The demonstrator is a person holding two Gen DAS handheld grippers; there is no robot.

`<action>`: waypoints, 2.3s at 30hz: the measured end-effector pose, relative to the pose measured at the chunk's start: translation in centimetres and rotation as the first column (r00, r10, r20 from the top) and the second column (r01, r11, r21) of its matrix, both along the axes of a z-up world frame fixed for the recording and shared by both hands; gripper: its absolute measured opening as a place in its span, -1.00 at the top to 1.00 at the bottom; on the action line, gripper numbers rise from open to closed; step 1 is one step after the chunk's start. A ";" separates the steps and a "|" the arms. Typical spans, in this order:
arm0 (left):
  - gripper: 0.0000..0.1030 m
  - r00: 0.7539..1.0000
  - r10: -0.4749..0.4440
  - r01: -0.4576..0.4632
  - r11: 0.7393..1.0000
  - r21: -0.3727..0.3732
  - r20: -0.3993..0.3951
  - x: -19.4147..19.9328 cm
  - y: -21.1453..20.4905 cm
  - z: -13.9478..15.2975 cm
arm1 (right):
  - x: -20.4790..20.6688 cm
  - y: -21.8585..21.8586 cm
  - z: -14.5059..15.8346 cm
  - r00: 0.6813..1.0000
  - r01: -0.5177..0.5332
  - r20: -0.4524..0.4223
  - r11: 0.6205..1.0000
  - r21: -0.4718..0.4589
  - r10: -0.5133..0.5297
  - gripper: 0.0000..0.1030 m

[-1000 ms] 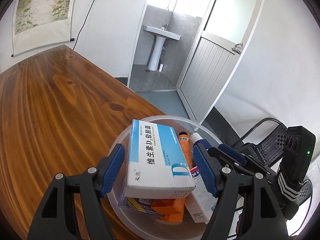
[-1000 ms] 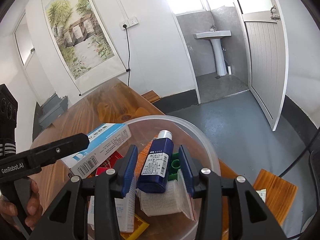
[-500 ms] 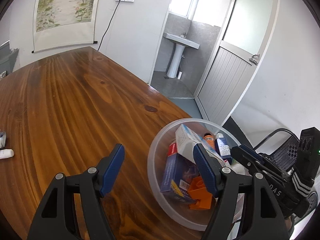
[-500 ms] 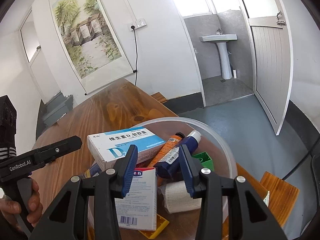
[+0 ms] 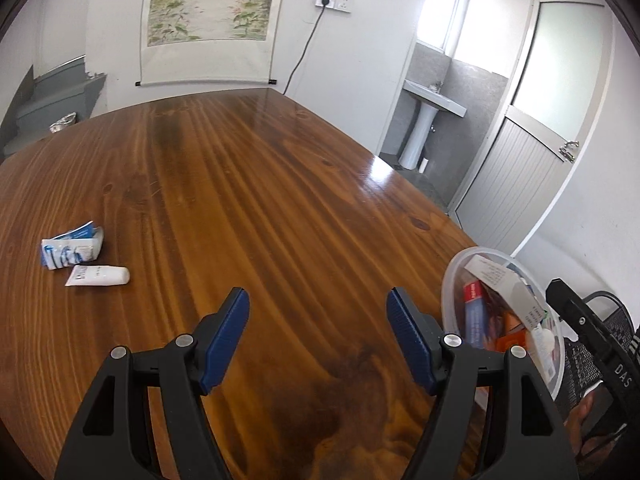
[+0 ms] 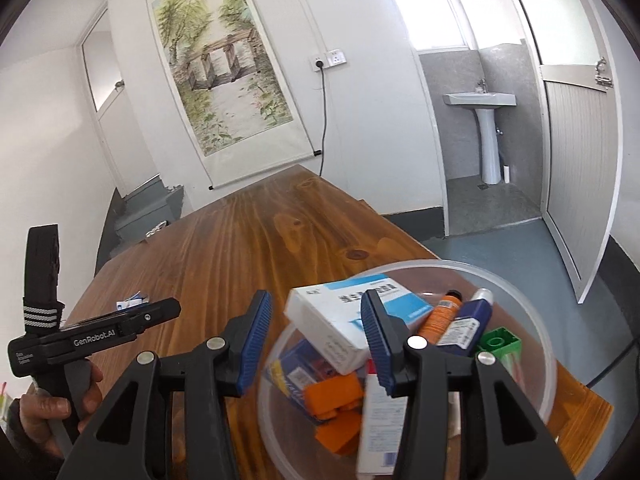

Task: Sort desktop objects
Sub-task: 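Move both grippers back toward the two remaining tubes, then grasp the crumpled blue-white tube with the left gripper while the right gripper grasps the white tube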

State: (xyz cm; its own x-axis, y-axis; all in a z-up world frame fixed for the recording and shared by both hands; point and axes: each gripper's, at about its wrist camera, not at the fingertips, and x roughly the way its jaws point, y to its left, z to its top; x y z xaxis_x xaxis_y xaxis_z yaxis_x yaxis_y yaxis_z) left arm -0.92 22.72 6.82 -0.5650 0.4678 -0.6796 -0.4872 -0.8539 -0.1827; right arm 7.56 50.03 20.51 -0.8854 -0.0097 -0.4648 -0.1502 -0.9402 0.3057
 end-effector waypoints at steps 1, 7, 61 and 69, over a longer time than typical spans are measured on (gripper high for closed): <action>-0.45 1.000 0.019 -0.019 1.000 -0.003 -0.002 -0.3 -1.0 -0.1 | -0.4 -0.8 0.1 1.000 -0.022 -0.003 1.000 0.003 0.022 0.01; -0.45 0.992 0.123 -0.123 0.992 -0.035 -0.011 -1.9 -6.7 -0.3 | -3.0 -6.6 -0.2 0.983 -0.183 0.024 0.983 0.027 0.182 0.01; -0.45 0.948 0.317 -0.313 0.941 -0.128 0.018 -12.5 -18.9 -2.8 | -21.1 -25.9 -8.2 0.735 -0.636 0.407 0.760 0.133 0.543 0.58; -0.45 0.941 0.336 -0.323 0.929 -0.180 0.045 -15.2 -16.7 -4.6 | -19.9 -23.6 -7.2 0.762 -0.595 0.366 0.800 0.074 0.533 0.58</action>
State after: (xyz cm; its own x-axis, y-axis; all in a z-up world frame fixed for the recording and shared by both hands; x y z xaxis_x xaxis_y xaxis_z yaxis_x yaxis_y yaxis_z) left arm -16.08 6.03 2.27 -0.6130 0.1402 -0.7776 -0.1640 -0.9853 -0.0483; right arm -12.33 26.47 13.29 -0.5514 -0.3522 -0.7562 0.3679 -0.9163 0.1585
